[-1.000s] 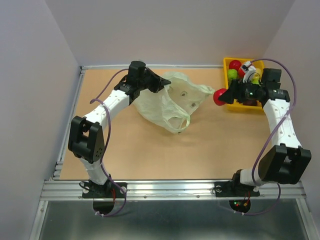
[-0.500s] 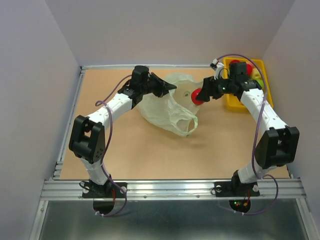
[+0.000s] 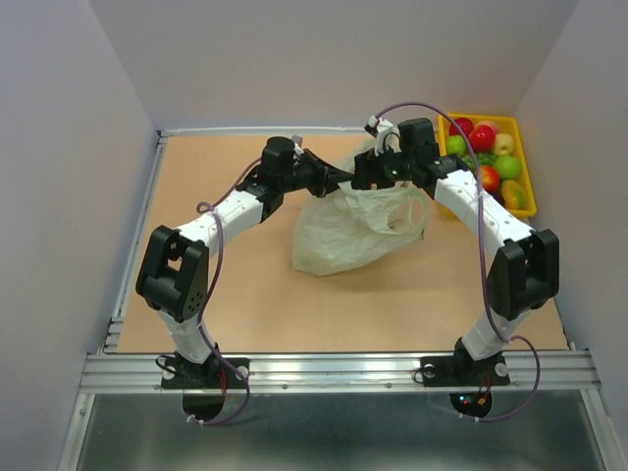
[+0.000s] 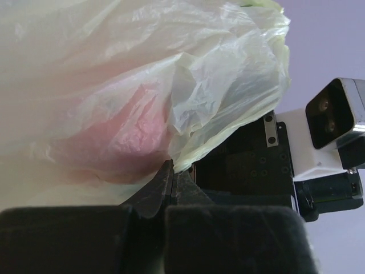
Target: Place the fake fruits into the plastic bag and tie a complex knot
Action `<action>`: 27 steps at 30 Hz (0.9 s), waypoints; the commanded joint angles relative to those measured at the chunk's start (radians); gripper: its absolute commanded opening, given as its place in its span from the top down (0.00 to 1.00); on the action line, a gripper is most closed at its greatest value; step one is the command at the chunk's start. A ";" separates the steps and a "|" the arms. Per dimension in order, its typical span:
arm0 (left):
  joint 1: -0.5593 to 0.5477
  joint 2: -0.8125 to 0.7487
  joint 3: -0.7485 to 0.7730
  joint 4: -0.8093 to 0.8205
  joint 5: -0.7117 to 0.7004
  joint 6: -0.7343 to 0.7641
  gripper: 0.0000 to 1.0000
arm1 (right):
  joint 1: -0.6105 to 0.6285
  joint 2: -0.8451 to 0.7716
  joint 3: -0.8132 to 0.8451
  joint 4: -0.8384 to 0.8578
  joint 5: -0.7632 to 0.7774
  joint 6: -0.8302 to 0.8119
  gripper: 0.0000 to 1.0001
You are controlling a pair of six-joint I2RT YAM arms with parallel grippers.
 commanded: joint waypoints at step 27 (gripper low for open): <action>0.078 -0.049 -0.065 0.111 0.017 0.127 1.00 | -0.533 -0.142 -0.043 -0.162 -0.183 -0.097 0.01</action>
